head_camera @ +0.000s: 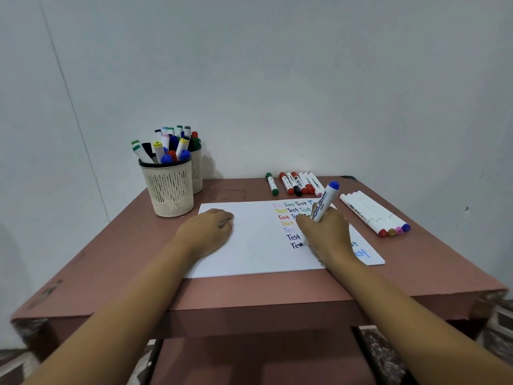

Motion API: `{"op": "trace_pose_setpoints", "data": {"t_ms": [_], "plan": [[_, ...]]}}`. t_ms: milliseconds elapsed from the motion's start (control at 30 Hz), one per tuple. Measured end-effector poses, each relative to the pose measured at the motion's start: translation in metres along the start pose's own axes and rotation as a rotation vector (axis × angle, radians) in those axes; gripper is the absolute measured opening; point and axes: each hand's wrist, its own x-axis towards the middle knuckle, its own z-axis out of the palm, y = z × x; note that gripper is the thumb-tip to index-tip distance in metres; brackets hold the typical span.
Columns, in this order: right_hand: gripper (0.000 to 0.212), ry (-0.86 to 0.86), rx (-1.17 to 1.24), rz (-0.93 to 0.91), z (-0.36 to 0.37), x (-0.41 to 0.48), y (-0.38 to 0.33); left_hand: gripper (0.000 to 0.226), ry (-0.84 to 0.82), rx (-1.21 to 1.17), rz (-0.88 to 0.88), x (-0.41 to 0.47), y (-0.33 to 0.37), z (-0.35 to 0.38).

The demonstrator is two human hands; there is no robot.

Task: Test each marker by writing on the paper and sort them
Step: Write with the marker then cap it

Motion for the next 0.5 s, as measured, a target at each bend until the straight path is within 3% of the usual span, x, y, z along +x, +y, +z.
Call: {"op": "trace_pose_setpoints", "data": {"t_ms": [500], "plan": [[0.037,0.046,0.028,0.006,-0.0007,0.0004,0.0028,0.036,-0.001,-0.001,0.003,0.0000,-0.0009,0.0003]]}}
